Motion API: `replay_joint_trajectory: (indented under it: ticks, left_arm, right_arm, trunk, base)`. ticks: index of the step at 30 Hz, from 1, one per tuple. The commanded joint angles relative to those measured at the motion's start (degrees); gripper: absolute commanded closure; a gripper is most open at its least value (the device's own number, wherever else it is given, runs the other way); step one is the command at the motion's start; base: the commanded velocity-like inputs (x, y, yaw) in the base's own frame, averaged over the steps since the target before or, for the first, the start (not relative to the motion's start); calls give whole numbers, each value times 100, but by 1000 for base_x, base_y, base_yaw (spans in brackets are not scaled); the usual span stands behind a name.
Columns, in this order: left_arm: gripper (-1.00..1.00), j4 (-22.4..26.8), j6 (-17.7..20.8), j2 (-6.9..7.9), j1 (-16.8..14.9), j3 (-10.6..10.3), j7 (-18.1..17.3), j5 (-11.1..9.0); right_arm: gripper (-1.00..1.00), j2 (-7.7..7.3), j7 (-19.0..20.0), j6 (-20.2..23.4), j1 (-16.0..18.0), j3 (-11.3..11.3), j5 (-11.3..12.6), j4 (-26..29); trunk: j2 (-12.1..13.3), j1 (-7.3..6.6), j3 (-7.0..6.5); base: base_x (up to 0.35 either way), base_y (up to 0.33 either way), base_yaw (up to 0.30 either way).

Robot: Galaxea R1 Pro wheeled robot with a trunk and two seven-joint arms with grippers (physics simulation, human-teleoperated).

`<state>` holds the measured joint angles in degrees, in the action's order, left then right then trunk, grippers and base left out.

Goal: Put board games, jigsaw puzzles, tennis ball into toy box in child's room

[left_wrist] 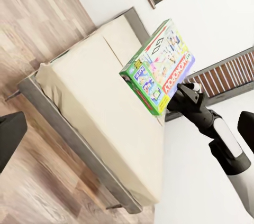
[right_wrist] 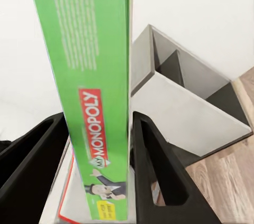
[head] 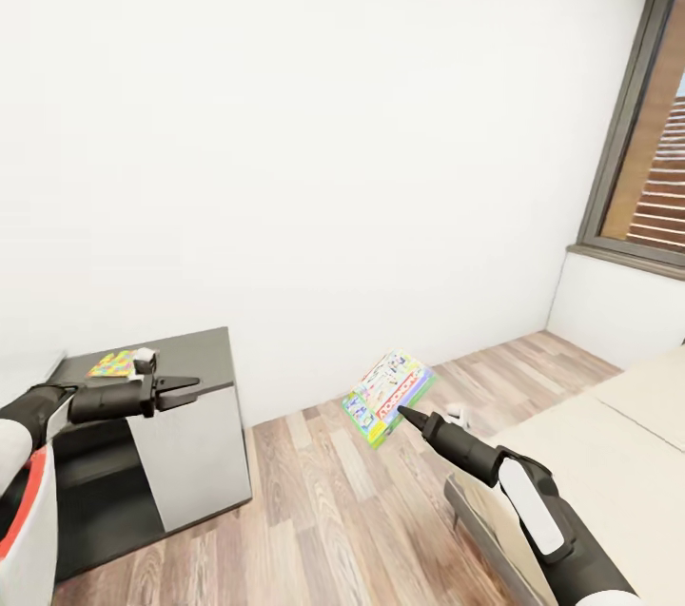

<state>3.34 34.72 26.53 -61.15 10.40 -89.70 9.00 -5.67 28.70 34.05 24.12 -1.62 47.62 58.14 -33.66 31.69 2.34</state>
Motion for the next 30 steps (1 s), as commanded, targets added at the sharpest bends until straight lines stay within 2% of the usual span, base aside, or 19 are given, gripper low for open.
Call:
replay_joint_trajectory:
  ticks: [1,9,14,18,22,27,30]
  left_arm:
    - [-100,4,55,0,-5,36,-30,61]
    - [-100,141,29,1,-8,44,-30,44]
    - [-100,150,32,53,-9,48,-30,41]
    - [-100,149,24,86,-8,49,-30,41]
    - [-100,153,22,155,-6,38,-30,38]
    - [-100,157,30,356,-5,27,-30,35]
    - [-100,158,33,406,-8,29,-30,33]
  right_arm:
    - [100,-4,-5,31,5,-6,54,4]
    - [100,-4,-5,31,5,-5,54,4]
    - [100,-9,-5,39,5,-5,54,12]
    - [100,-103,3,40,1,-10,54,14]
    - [100,-268,41,48,0,-13,60,83]
    - [100,-405,146,210,25,-5,75,805]
    - [100,-431,163,415,29,2,77,1045]
  trunk:
    - [32,-20,-11]
    - [352,-196,-188]
    - [553,-306,-298]
    - [713,-393,-386]
    - [874,-481,-474]
    - [1074,-591,-584]
    - [1074,-591,-597]
  base:
    - [-15,-16,268]
    - [-4,-4,268]
    - [0,0,268]
    - [0,0,269]
    - [0,0,269]
    - [0,0,269]
    - [0,0,269]
